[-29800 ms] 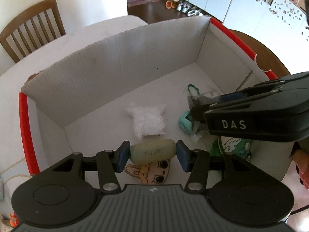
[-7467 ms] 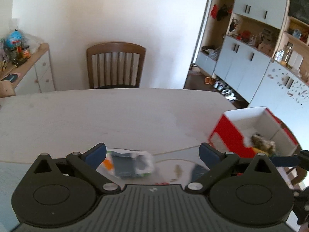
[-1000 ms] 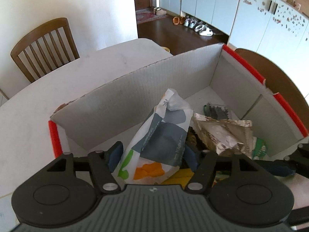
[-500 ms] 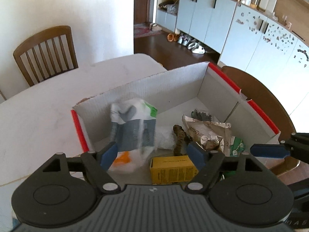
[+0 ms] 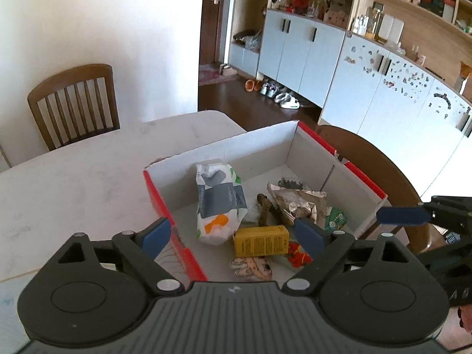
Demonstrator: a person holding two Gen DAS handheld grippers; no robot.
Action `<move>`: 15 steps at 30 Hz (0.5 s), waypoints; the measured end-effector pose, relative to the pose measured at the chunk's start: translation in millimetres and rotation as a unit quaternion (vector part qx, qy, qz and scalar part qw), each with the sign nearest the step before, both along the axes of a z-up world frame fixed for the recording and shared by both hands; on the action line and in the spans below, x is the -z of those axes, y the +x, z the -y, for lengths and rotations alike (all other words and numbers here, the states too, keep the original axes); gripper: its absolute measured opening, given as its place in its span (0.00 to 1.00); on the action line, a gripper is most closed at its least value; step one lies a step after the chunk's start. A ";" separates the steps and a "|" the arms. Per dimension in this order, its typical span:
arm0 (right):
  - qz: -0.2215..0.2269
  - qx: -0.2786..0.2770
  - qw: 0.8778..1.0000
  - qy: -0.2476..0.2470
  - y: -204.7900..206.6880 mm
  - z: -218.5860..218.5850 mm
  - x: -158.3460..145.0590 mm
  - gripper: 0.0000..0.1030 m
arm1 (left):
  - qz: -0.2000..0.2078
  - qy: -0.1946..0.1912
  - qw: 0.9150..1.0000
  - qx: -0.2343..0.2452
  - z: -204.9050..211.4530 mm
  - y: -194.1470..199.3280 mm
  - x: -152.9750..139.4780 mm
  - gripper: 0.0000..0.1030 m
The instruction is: Organize objects
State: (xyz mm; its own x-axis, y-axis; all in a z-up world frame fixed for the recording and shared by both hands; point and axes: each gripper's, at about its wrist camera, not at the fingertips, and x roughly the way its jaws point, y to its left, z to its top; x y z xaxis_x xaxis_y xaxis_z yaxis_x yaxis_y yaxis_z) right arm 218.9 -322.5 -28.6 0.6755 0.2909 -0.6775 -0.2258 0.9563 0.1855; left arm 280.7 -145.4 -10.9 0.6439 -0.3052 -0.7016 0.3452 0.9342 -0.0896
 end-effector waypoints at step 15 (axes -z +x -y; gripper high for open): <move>0.055 0.042 0.996 0.055 -44.5 -17.3 -20.2 0.99 | 0.037 -0.006 0.999 -0.010 -53.2 -51.5 -12.2 1.00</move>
